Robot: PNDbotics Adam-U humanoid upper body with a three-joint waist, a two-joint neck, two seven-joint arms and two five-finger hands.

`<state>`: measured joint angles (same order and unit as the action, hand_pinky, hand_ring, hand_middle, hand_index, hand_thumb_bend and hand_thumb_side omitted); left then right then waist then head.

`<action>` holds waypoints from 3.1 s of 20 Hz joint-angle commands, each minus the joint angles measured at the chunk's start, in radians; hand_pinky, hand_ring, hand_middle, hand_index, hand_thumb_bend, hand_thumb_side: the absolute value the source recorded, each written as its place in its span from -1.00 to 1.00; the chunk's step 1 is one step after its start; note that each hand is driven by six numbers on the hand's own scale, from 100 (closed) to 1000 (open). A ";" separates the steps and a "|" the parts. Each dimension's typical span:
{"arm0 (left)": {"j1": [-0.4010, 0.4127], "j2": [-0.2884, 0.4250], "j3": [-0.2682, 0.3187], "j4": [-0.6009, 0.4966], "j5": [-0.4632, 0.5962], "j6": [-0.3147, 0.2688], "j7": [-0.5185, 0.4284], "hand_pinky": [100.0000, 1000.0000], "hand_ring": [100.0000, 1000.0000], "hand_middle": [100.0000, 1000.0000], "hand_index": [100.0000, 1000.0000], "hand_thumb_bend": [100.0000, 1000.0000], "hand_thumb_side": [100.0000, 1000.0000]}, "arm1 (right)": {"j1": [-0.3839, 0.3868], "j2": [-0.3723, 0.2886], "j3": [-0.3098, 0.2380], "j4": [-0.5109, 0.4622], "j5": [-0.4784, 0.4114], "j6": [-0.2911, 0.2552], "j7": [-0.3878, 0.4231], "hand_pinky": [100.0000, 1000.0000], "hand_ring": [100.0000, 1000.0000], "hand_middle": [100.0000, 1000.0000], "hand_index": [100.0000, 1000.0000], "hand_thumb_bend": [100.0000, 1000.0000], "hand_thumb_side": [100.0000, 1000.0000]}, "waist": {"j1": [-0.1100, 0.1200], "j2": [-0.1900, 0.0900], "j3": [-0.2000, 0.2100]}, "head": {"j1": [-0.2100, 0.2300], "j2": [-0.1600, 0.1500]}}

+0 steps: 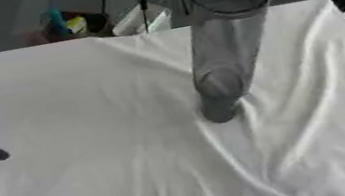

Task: Arrange flowers into the vase.

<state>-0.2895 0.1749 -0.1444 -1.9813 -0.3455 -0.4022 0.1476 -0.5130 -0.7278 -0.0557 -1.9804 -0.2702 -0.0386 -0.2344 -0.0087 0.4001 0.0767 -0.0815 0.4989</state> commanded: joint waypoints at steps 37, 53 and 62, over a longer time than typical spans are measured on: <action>0.015 0.015 -0.026 -0.019 0.032 -0.016 -0.024 -0.14 0.49 0.42 0.78 -1.00 1.00 | -0.530 0.004 0.032 0.245 -0.198 -0.034 -0.150 -1.00 -1.00 -1.00 -1.00 -0.72 0.45 | 0.005 -0.075 0.059 | -0.075 -0.018; 0.013 0.024 -0.034 -0.019 0.037 -0.021 -0.033 -0.14 0.50 0.42 0.78 -1.00 1.00 | -0.644 0.044 0.032 0.434 -0.089 -0.139 -0.211 -1.00 -1.00 -1.00 -1.00 -0.79 0.44 | -0.010 -0.075 0.091 | -0.091 -0.026; 0.011 0.025 -0.034 -0.019 0.036 -0.021 -0.036 -0.14 0.50 0.42 0.78 -1.00 1.00 | -0.659 0.057 0.036 0.470 -0.064 -0.159 -0.212 -1.00 -1.00 -1.00 -1.00 -0.78 0.44 | -0.016 -0.070 0.100 | -0.103 -0.071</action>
<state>-0.2694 0.1841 -0.1686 -1.9813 -0.3095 -0.4220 0.1154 -1.1454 -0.6555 -0.0145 -1.5080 -0.3456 -0.1918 -0.4466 -0.0095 0.3611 0.1753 -0.1800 0.4459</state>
